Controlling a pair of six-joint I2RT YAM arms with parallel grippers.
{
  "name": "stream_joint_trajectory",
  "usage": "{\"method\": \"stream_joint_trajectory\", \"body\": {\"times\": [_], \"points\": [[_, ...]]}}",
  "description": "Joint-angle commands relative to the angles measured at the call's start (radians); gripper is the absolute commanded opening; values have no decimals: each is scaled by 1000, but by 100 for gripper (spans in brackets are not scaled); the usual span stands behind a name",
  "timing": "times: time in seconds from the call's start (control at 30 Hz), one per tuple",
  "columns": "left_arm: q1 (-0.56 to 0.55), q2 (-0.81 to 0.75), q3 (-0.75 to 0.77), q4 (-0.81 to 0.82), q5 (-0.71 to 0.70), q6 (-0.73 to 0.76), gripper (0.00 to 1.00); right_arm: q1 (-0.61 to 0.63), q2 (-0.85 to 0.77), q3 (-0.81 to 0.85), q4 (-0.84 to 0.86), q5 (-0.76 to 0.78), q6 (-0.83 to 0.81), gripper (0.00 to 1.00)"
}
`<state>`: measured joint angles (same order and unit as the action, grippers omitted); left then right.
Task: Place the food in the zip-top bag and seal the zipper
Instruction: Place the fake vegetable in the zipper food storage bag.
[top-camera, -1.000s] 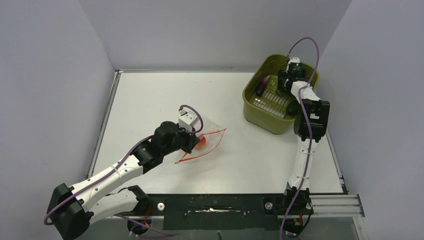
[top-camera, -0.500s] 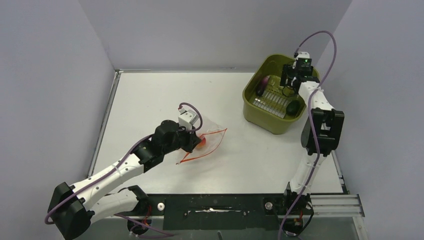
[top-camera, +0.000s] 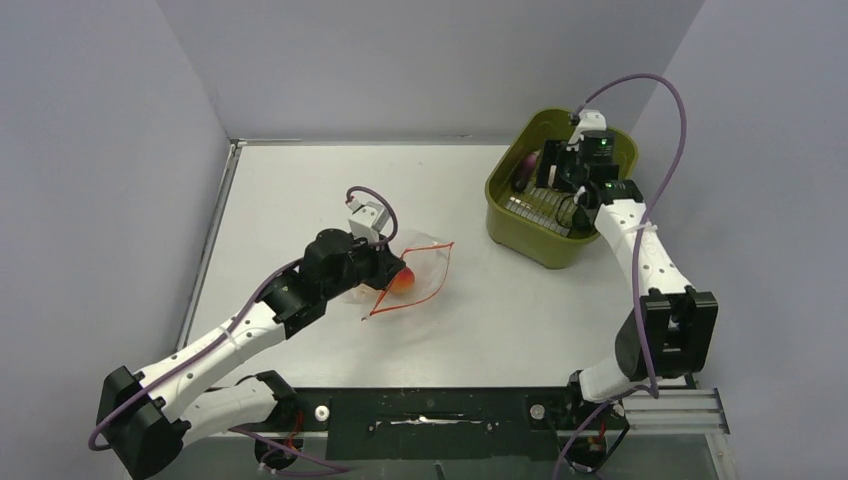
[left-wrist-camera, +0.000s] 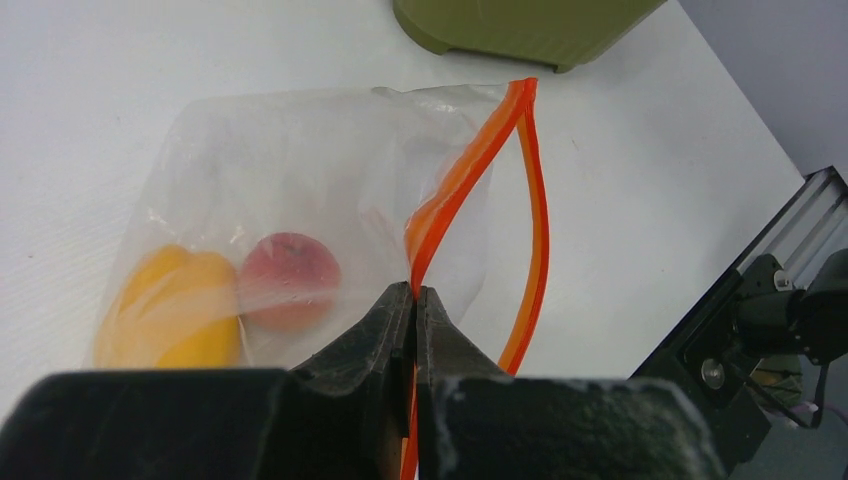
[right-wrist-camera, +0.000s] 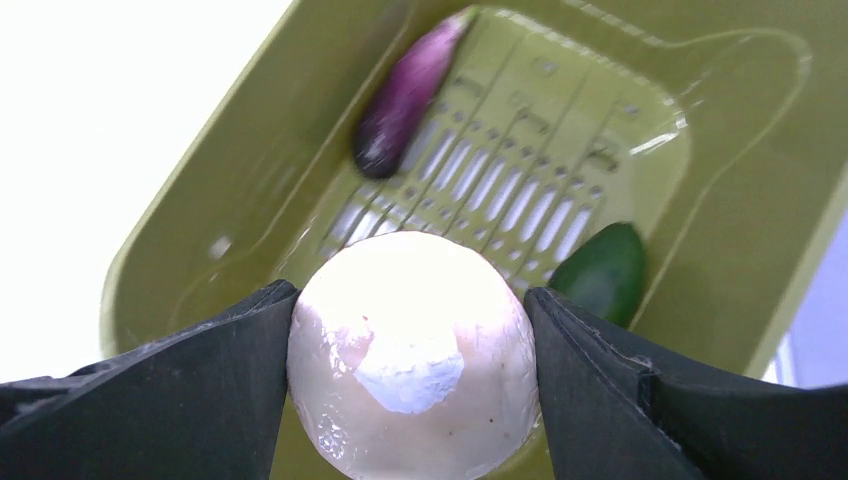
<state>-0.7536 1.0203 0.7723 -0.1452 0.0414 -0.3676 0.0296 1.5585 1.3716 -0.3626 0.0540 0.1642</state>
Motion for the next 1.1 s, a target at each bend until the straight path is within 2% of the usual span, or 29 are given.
{"method": "stream_joint_trajectory", "body": {"times": [0.0,0.43,0.73,1.07], "points": [[9,14,73,53,-40,-47,0,53,-155,-100,28,-59,45,60],[22,41,84,94,-72,-155,0,167,-470,-308,76,-290,118,60],[26,40,77,114,-84,-183,0,326,-555,-369,124,-394,206,60],[27,32,53,146,-69,-209,0,479,-556,-407,130,-360,309,59]]}}
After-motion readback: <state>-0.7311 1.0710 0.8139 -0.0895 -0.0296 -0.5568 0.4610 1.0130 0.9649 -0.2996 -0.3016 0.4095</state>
